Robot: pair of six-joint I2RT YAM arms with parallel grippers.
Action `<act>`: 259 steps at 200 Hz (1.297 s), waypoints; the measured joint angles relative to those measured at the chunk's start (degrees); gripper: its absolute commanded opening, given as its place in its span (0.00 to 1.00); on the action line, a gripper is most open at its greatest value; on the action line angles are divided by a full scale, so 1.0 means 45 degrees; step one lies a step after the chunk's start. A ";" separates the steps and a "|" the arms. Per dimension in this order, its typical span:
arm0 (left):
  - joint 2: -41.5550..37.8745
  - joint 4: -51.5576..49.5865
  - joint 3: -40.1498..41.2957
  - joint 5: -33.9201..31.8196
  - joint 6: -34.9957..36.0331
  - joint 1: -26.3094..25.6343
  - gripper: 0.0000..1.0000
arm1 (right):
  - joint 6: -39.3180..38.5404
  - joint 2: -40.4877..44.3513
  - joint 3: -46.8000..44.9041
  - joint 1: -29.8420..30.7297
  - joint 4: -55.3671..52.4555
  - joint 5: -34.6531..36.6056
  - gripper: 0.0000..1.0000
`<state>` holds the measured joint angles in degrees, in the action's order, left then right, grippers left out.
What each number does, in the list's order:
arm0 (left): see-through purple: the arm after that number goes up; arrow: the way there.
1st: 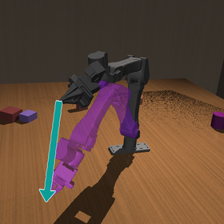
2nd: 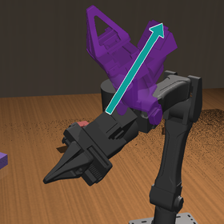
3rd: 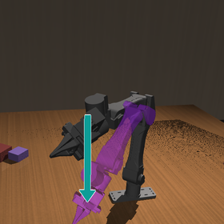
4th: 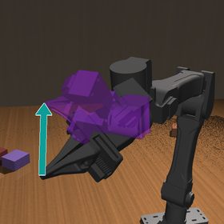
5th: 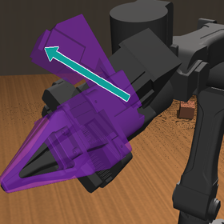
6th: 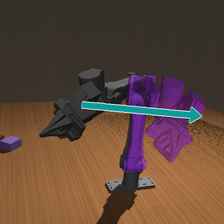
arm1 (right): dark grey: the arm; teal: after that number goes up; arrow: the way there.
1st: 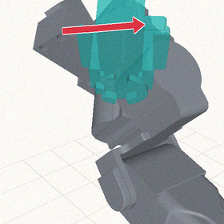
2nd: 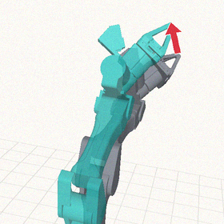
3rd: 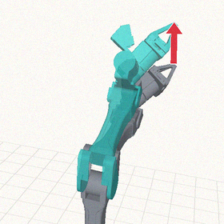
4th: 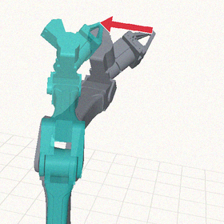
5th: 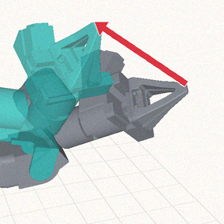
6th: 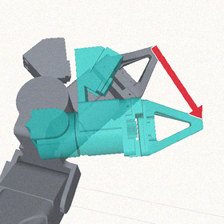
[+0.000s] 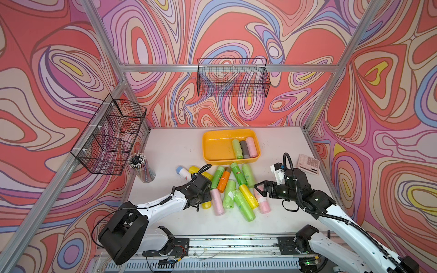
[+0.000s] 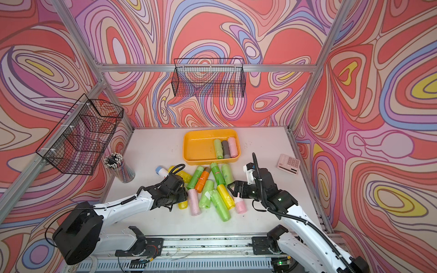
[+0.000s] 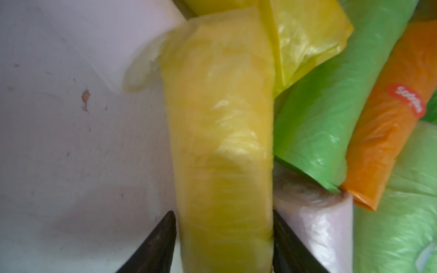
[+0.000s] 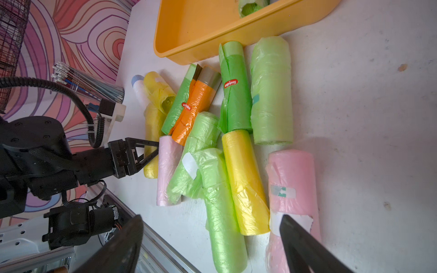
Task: Put the roll of trash bags into the storage box
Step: Pick up the roll of trash bags from the center of the board.
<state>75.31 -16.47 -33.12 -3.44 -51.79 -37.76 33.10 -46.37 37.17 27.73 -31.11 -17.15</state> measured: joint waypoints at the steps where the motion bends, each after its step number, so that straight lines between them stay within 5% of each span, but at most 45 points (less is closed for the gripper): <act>1: 0.0015 0.0010 0.0000 0.0010 -0.0005 0.0000 0.55 | 0.0000 0.0000 0.0000 0.0000 0.0000 0.0005 0.92; 182: 0.0908 0.1423 -0.0277 0.0641 -0.0262 -0.0170 0.33 | 0.0729 -0.0389 -0.0228 0.0000 0.0457 0.0228 0.92; 259: 0.0573 -0.0301 -0.1117 -0.0534 -0.0165 -0.1287 0.29 | 0.0826 -0.0636 -0.0209 0.0000 0.0738 0.0034 0.92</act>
<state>77.89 -17.82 -38.15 -5.85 -52.53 -43.55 36.82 -49.23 36.23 27.73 -27.79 -16.99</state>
